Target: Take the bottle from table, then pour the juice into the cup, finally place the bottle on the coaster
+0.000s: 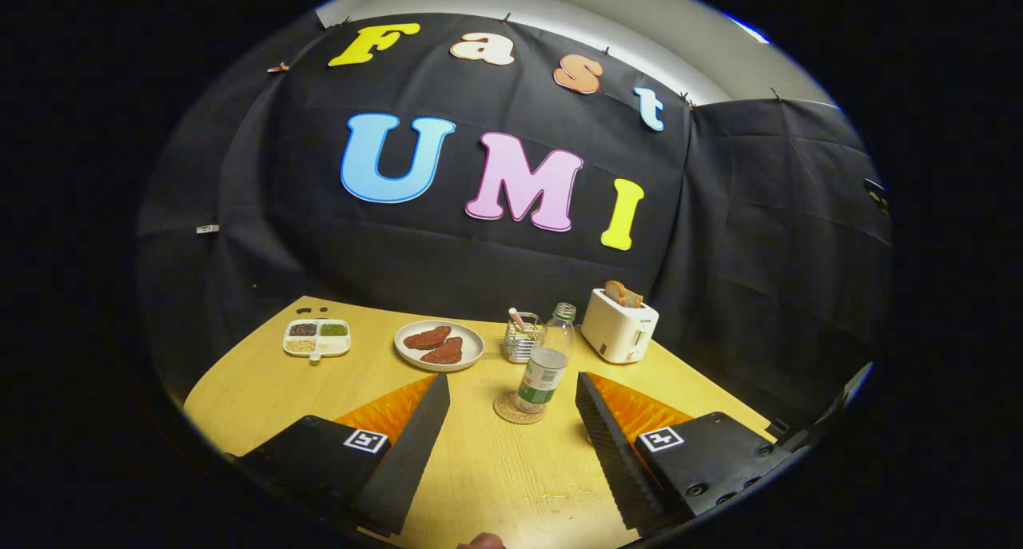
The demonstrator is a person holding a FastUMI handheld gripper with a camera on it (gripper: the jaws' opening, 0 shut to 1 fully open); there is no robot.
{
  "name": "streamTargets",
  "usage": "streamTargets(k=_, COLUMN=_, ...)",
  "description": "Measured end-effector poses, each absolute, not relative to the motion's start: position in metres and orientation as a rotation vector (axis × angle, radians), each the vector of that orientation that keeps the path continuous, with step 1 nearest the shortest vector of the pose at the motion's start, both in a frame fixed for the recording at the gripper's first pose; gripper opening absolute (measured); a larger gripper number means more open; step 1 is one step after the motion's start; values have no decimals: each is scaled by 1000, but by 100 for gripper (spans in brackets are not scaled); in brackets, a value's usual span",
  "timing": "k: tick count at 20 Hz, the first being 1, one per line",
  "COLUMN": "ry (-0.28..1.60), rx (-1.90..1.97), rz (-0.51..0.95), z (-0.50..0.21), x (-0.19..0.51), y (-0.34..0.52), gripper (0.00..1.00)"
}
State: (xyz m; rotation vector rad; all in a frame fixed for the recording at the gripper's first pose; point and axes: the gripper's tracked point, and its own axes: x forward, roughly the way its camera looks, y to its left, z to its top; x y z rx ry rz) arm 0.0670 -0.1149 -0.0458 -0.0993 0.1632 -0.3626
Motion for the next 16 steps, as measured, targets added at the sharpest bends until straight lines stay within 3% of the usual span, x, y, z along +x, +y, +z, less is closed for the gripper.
streamTargets(k=6, ry=193, rx=-116, rz=-298, z=-54, x=51, y=-92, gripper=98)
streamTargets(k=16, ry=169, rx=-77, rz=-348, z=-39, x=42, y=-119, gripper=98)
